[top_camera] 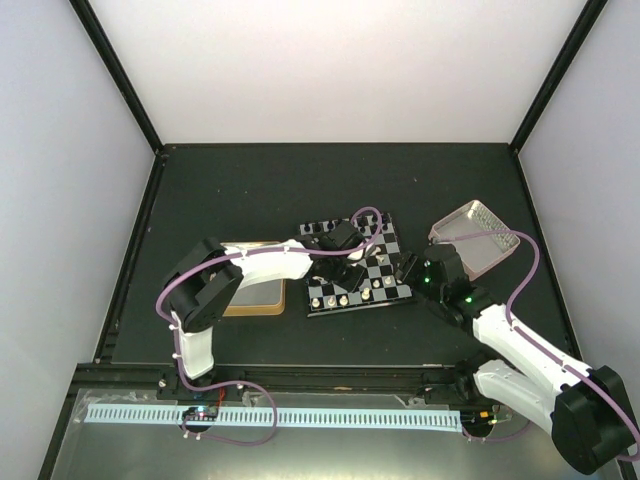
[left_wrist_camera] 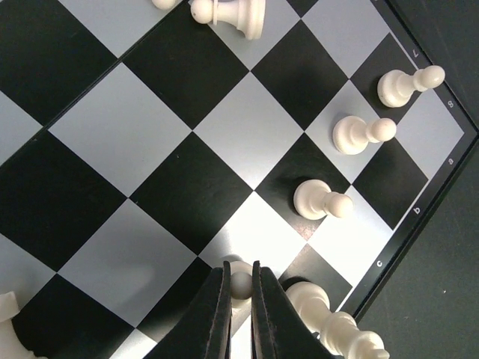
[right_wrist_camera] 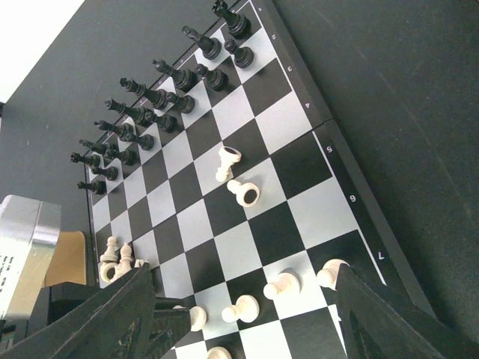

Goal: Set up the chess pieces on the board
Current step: Place the chess piece on the chessboard.

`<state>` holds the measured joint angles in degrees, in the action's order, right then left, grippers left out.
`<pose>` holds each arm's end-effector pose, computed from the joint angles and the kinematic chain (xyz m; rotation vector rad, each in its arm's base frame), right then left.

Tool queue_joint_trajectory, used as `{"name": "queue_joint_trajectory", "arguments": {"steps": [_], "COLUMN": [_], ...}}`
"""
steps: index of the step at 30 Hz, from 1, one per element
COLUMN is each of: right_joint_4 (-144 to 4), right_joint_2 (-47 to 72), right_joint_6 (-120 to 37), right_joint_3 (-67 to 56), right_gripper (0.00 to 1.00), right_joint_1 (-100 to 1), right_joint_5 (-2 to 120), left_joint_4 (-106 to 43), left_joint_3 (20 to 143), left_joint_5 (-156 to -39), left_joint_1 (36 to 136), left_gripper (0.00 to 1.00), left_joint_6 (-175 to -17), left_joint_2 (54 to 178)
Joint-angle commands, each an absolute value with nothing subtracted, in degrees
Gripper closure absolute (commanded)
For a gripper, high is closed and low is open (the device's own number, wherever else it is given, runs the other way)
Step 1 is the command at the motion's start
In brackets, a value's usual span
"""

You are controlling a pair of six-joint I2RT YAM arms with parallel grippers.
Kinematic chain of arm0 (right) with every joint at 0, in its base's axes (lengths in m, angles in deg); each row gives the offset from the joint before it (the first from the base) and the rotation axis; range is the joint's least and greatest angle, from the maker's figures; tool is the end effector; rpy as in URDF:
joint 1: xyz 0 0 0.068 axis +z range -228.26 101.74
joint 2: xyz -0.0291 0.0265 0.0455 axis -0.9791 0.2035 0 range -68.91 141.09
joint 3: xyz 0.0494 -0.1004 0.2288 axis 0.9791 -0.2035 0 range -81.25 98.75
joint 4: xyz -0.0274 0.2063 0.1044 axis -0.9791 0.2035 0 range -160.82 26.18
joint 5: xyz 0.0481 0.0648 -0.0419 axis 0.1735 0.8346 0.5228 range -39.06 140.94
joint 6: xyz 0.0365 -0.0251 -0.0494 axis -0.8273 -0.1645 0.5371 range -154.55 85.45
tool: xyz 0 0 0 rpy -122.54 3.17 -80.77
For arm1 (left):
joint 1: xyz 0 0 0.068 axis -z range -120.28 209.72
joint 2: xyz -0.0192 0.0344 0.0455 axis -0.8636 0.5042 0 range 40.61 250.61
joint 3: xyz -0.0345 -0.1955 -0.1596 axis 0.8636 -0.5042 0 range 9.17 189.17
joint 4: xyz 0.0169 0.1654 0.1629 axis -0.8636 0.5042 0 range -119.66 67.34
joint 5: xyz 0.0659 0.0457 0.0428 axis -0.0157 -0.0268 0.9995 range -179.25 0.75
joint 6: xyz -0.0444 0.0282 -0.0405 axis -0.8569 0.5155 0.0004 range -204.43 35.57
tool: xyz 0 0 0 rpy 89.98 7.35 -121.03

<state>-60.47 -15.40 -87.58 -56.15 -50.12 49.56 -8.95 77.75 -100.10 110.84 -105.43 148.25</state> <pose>0.1680 0.0884 0.1823 0.5203 2.2936 0.7122 0.2194 -0.2877 0.1504 0.7831 2.6389 -0.6489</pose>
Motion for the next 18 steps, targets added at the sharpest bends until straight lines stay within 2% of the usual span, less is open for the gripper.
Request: {"name": "queue_joint_trajectory", "arguments": {"steps": [1, 13, 18], "right_joint_4": [-60.7, -60.9, -60.8], "right_joint_2": [-15.7, -15.7, -15.8], "right_joint_6": [-87.9, -88.0, -87.9], "right_joint_3": [-56.7, -56.9, -56.8], "right_gripper": [0.32, 0.32, 0.32], "right_joint_1": [-50.6, -50.6, -50.6], "right_joint_5": [48.6, 48.9, 48.9], "left_joint_4": [-10.2, -10.6, -10.5], "left_joint_3": [79.9, 80.6, 80.9], "left_joint_5": [-102.1, -103.5, -103.9], "left_joint_1": [111.2, 111.2, 111.2], "left_gripper": [0.98, 0.95, 0.89], "left_joint_6": [-104.5, -104.8, -104.7], "left_joint_2": [149.3, 150.1, 150.0]}}
